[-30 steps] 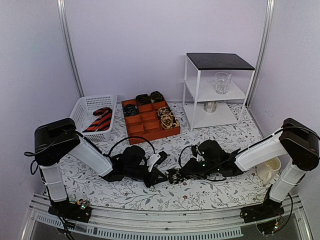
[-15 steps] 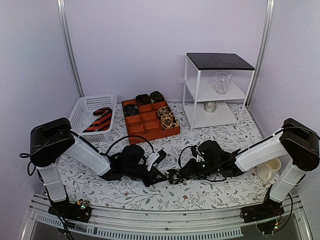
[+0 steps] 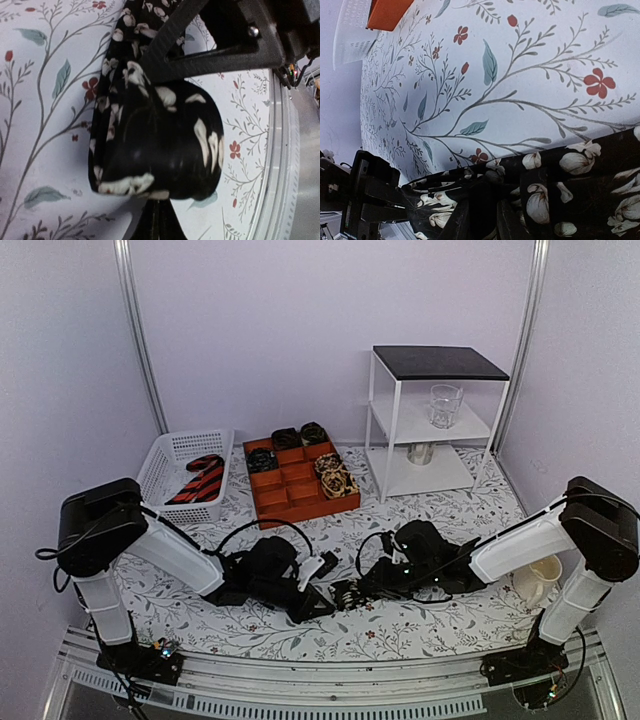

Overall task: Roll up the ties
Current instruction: Roll the tie at the center of the board.

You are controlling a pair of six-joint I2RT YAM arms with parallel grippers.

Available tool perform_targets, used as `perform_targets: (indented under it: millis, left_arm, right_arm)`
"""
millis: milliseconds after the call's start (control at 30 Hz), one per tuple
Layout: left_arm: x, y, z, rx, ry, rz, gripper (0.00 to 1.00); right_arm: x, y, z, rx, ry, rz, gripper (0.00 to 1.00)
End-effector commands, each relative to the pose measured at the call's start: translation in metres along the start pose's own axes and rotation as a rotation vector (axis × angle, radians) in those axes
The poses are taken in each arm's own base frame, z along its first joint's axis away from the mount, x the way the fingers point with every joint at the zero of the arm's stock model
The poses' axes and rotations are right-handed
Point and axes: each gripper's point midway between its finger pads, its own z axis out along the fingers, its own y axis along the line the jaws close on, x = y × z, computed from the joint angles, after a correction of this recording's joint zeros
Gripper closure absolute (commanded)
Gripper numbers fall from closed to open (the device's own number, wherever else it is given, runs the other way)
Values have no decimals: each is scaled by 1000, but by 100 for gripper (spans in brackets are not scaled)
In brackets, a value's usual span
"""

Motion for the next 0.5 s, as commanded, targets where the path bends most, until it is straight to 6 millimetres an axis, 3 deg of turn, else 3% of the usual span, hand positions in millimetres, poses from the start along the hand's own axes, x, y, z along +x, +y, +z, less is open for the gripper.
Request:
perform_targets:
  millis: [0, 233, 467]
  left_arm:
    - [2, 0, 11, -8, 41, 46, 100]
    - [-19, -10, 7, 16, -16, 72, 100]
    - [-28, -12, 12, 21, -22, 79, 100]
  right_arm:
    - [16, -18, 4, 63, 52, 21, 80]
    - [13, -17, -3, 71, 39, 3, 75]
    - [13, -19, -4, 90, 42, -23, 81]
